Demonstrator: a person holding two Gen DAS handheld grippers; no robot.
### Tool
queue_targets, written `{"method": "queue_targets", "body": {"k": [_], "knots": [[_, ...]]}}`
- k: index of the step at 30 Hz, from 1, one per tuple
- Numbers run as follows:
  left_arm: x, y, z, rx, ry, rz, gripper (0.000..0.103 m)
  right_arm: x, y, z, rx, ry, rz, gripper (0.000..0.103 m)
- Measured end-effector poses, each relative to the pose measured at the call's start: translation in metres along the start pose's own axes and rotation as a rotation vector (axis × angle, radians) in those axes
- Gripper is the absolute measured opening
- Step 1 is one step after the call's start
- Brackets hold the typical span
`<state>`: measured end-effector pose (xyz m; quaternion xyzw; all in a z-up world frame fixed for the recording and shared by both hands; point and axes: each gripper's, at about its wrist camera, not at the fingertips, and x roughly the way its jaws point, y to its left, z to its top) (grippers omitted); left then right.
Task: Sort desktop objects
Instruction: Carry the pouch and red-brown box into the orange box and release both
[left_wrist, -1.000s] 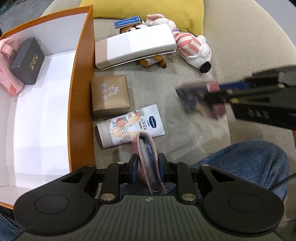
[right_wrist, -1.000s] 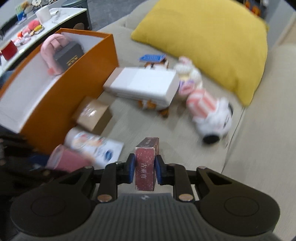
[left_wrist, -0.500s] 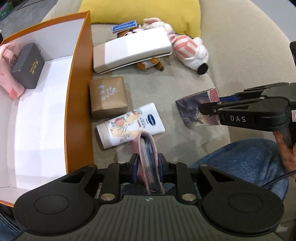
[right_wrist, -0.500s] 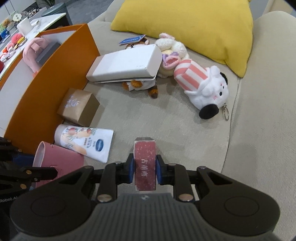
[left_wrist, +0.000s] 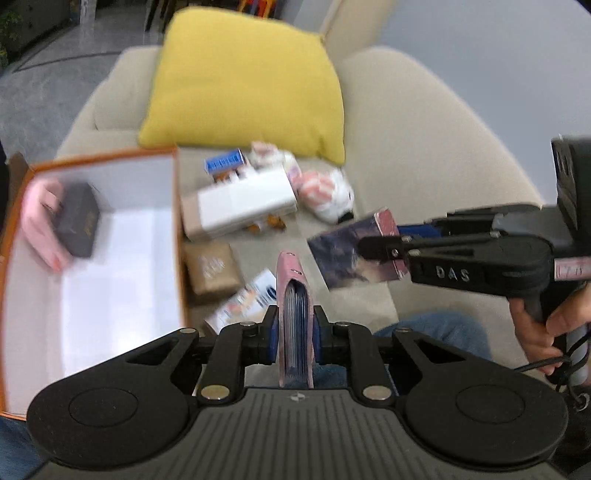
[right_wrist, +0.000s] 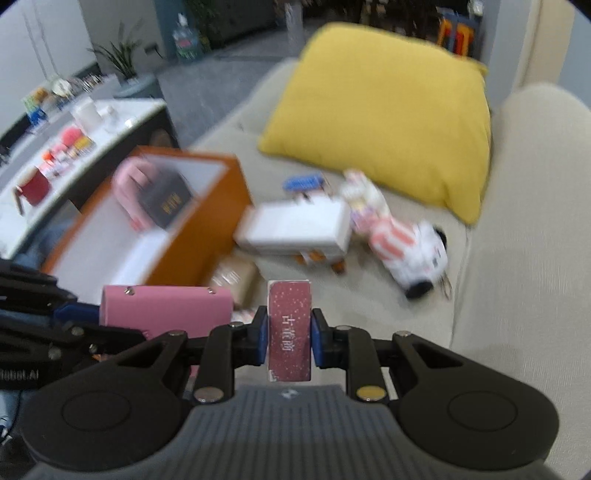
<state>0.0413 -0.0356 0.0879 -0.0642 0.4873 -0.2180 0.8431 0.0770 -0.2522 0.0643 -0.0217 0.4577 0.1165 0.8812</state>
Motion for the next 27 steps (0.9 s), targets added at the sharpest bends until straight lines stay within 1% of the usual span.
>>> {"method": "queue_targets", "body": {"k": [2,6,9,11,13,15,17,20,23,27], "knots": [[-0.021,0.012,0.006,-0.009,-0.033,0.014,0.019,-0.011,0.013,0.008,-0.009,-0.037,0.026,0.024],[-0.056,0.044,0.016,-0.045,-0.086,0.074,0.019,-0.019,0.043,0.031,-0.032,-0.089,0.107,0.024],[-0.069,0.075,0.028,-0.089,-0.097,0.106,0.019,-0.011,0.067,0.050,-0.041,-0.110,0.157,0.024],[-0.069,0.093,0.035,-0.117,-0.095,0.123,0.019,-0.001,0.082,0.062,-0.041,-0.113,0.183,0.024],[-0.062,0.110,0.043,-0.140,-0.091,0.141,0.019,0.015,0.095,0.075,-0.032,-0.107,0.198,0.024],[-0.048,0.125,0.049,-0.163,-0.084,0.144,0.019,0.035,0.106,0.087,-0.017,-0.095,0.190,0.024],[-0.034,0.140,0.051,-0.191,-0.072,0.120,0.019,0.058,0.115,0.097,0.000,-0.070,0.169,0.024],[-0.011,0.158,0.056,-0.218,-0.048,0.087,0.019,0.088,0.117,0.110,0.044,-0.019,0.145,0.024],[0.012,0.164,0.061,-0.191,-0.021,0.115,0.019,0.114,0.116,0.121,0.062,0.020,0.110,0.024],[0.041,0.173,0.074,-0.150,0.041,0.134,0.019,0.139,0.121,0.133,0.051,0.067,0.073,0.024]]}}
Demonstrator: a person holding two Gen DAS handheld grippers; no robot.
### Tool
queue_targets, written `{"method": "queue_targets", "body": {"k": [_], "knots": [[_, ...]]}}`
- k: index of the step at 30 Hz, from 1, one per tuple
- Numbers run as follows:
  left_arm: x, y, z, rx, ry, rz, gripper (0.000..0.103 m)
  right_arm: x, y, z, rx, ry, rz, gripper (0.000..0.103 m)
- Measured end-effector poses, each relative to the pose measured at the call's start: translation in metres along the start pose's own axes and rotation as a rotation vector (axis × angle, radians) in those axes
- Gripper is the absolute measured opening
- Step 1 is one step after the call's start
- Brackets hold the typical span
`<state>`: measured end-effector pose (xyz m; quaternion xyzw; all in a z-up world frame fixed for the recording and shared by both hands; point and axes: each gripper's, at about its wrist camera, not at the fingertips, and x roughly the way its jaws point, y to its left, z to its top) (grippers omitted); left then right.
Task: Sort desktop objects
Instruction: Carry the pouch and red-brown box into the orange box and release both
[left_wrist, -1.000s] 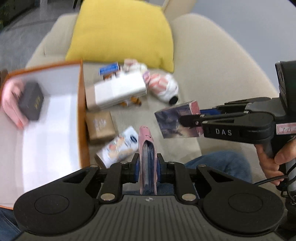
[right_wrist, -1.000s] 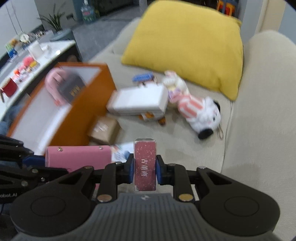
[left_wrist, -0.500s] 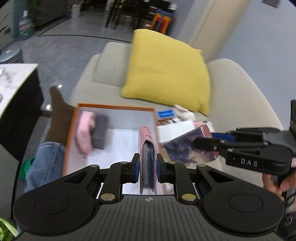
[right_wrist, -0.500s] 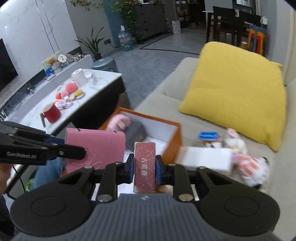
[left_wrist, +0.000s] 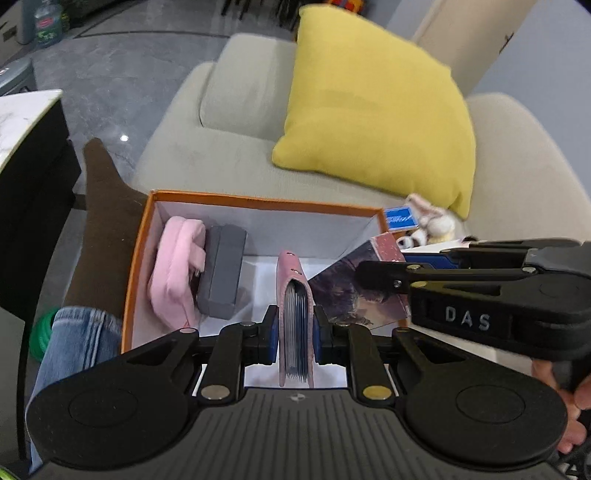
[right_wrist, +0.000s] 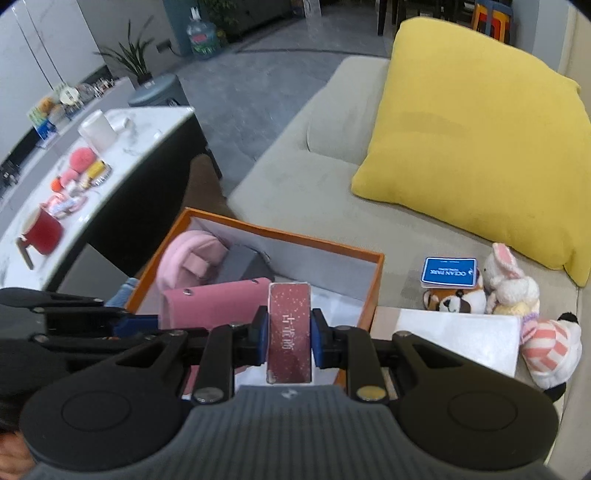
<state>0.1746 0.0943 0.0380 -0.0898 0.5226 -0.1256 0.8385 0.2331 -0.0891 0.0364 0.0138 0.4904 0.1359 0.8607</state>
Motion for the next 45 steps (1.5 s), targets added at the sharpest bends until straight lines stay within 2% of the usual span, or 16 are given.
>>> {"method": "queue_targets", "body": {"k": [5,9,14,20,24,28,32,37,41,42,45], "knots": [[0.024,0.011,0.016,0.020,0.056,0.059,0.019,0.031,-0.001,0.013,0.037,0.059,-0.032,0.024],[0.038,0.025,0.025,0.001,0.094,0.043,0.020,0.050,-0.009,0.019,0.101,0.095,-0.008,0.024],[0.045,0.038,0.029,-0.035,0.060,0.035,0.020,0.065,-0.010,0.022,0.132,0.097,-0.002,0.024],[0.050,0.050,0.032,-0.097,0.028,-0.014,0.021,0.077,-0.012,0.020,0.163,0.085,-0.011,0.024],[0.048,0.063,0.031,-0.172,0.020,-0.055,0.022,0.080,-0.007,0.020,0.158,0.043,-0.028,0.024],[0.038,0.073,0.029,-0.217,-0.003,-0.095,0.024,0.091,-0.007,0.017,0.196,0.074,-0.008,0.024],[0.025,0.073,0.026,-0.205,-0.027,-0.093,0.025,0.096,-0.007,0.016,0.214,0.071,0.042,0.030],[0.010,0.070,0.013,-0.162,-0.038,-0.091,0.026,0.089,-0.005,0.018,0.191,0.056,0.077,0.031],[0.004,0.067,-0.003,-0.120,-0.043,-0.093,0.026,0.073,-0.002,0.017,0.121,0.041,0.097,0.045],[0.003,0.067,-0.007,-0.120,-0.044,-0.092,0.026,0.069,0.000,0.016,0.091,0.041,0.101,0.050],[0.005,0.073,-0.016,-0.158,-0.050,-0.088,0.026,0.059,0.007,0.006,-0.010,0.057,0.113,0.056]]}}
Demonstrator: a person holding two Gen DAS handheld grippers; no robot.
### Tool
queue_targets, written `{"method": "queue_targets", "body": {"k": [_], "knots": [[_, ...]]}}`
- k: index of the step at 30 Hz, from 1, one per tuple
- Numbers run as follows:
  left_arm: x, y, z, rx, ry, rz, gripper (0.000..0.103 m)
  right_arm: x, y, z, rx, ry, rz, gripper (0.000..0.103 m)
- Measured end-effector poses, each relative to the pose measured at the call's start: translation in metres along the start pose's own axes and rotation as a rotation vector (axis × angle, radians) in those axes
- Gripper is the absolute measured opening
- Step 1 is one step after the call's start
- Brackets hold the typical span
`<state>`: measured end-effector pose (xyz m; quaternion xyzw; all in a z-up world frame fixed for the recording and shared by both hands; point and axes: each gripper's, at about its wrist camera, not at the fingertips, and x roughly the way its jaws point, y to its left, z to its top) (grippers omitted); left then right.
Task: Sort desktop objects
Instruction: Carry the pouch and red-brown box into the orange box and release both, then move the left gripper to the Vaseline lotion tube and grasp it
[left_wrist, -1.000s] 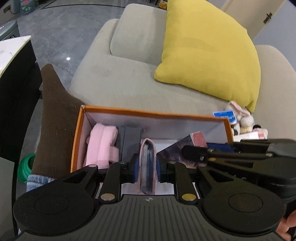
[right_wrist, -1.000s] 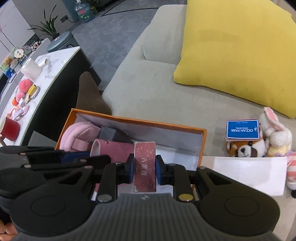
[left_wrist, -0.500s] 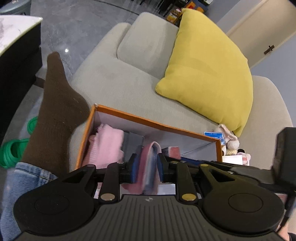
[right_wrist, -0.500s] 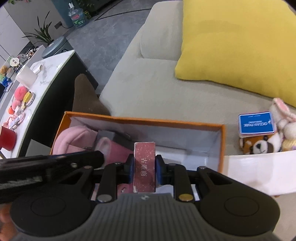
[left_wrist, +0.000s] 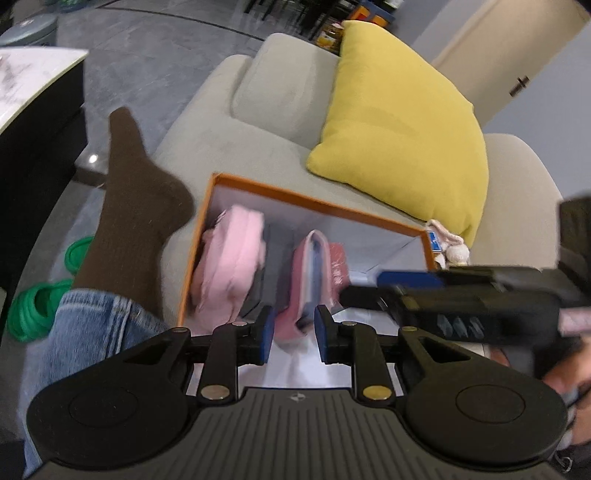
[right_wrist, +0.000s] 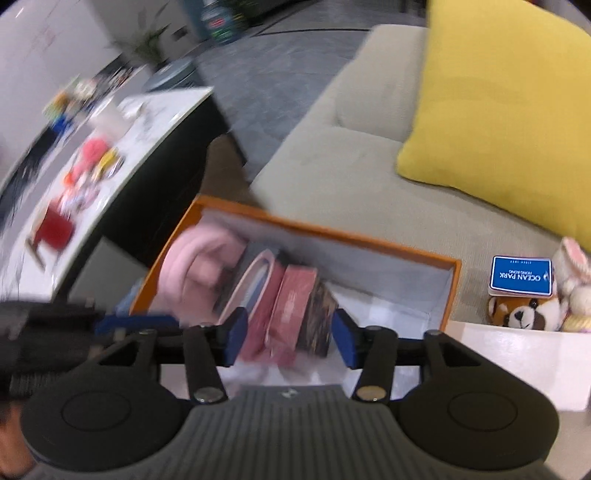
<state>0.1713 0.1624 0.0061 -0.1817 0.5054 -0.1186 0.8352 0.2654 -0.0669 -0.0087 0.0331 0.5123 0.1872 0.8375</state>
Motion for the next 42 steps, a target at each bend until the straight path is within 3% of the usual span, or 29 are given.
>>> {"method": "queue_targets", "body": {"k": [4,6,10,13,15,26,33,42], "knots": [[-0.002,0.009,-0.005,-0.028,-0.036,0.035,0.026,0.002,0.017,-0.018,-0.138,0.056,-0.010,0.058],[-0.008,0.010,-0.007,-0.015,-0.056,0.041,0.026,0.013,0.030,-0.025,-0.216,0.077,-0.040,0.065],[-0.023,0.013,-0.009,0.009,-0.099,0.075,0.026,0.037,0.046,-0.031,-0.320,0.112,-0.124,0.067],[-0.027,0.018,-0.011,0.014,-0.102,0.080,0.026,0.053,0.051,-0.030,-0.324,0.123,-0.159,0.064],[-0.027,0.020,-0.012,0.012,-0.104,0.075,0.026,0.061,0.051,-0.029,-0.315,0.124,-0.180,0.056],[-0.019,0.023,-0.011,0.009,-0.089,0.064,0.026,0.069,0.037,-0.018,-0.277,0.060,-0.175,0.054],[-0.030,0.004,-0.018,0.057,-0.099,0.091,0.026,0.046,0.041,-0.027,-0.268,0.054,-0.152,0.058],[-0.054,-0.063,-0.037,0.217,-0.120,0.094,0.026,-0.054,0.018,-0.051,-0.193,-0.072,-0.029,0.058]]}}
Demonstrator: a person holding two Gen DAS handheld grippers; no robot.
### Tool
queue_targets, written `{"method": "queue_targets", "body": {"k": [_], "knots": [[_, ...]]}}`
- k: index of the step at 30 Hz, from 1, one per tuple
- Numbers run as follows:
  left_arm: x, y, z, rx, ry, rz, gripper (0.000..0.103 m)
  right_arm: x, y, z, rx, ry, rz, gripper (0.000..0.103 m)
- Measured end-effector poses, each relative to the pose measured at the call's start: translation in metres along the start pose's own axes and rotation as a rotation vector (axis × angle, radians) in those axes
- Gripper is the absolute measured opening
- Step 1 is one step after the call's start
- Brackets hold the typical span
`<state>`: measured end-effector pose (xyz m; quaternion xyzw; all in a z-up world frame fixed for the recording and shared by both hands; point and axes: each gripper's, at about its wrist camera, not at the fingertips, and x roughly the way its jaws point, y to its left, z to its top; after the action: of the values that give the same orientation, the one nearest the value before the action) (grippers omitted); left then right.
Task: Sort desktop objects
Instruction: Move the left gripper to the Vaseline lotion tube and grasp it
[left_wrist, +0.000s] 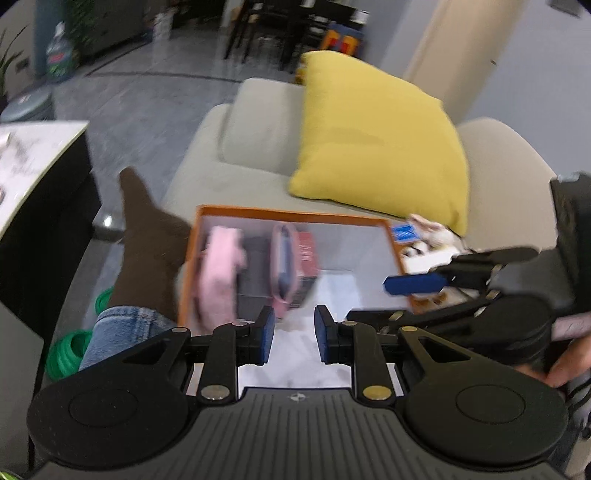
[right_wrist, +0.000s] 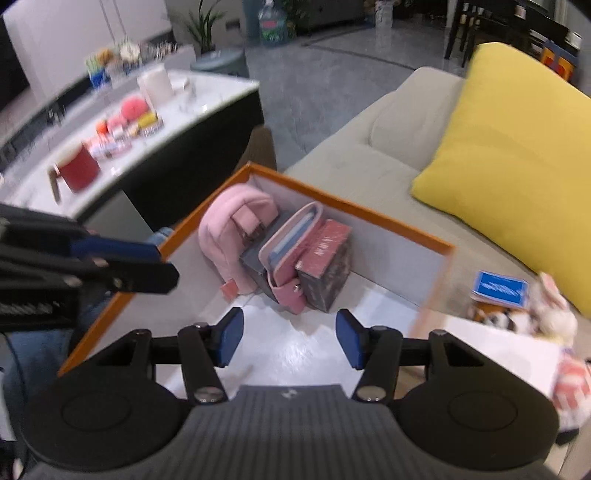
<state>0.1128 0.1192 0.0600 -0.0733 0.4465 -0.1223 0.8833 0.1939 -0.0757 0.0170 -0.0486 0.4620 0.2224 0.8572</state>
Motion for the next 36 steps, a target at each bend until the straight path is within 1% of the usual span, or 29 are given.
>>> {"method": "queue_targets", "body": {"k": [3,5,8,10,12,15,18,22,28,32,35,36], "knots": [[-0.005,-0.031,-0.002,0.083,0.007,-0.015,0.026,-0.033,-0.017,-0.016,0.040,-0.046,-0.010,0.058],[-0.006,-0.053,-0.005,0.140,0.015,-0.026,0.026,-0.051,-0.031,-0.032,0.067,-0.051,-0.039,0.058],[-0.003,-0.086,-0.008,0.210,0.031,-0.048,0.026,-0.061,-0.054,-0.054,0.123,-0.021,-0.070,0.057],[0.003,-0.107,-0.011,0.260,0.050,-0.056,0.026,-0.061,-0.071,-0.073,0.173,0.020,-0.087,0.054],[0.013,-0.126,-0.015,0.300,0.080,-0.060,0.026,-0.060,-0.089,-0.092,0.235,0.061,-0.090,0.054],[0.031,-0.149,-0.023,0.345,0.138,-0.065,0.026,-0.048,-0.113,-0.112,0.322,0.128,-0.059,0.054],[0.051,-0.169,-0.034,0.393,0.194,-0.050,0.026,-0.031,-0.132,-0.124,0.389,0.191,-0.042,0.054],[0.076,-0.187,-0.050,0.448,0.266,-0.008,0.026,-0.010,-0.149,-0.130,0.421,0.252,-0.014,0.054],[0.107,-0.200,-0.065,0.508,0.356,0.040,0.026,0.017,-0.168,-0.128,0.454,0.307,0.043,0.053],[0.129,-0.209,-0.072,0.545,0.406,0.074,0.026,0.028,-0.177,-0.135,0.490,0.313,0.078,0.052],[0.143,-0.211,-0.076,0.552,0.440,0.093,0.025,0.029,-0.181,-0.137,0.512,0.308,0.105,0.046],[0.147,-0.211,-0.078,0.548,0.452,0.099,0.025,0.029,-0.182,-0.138,0.519,0.307,0.114,0.040]]}}
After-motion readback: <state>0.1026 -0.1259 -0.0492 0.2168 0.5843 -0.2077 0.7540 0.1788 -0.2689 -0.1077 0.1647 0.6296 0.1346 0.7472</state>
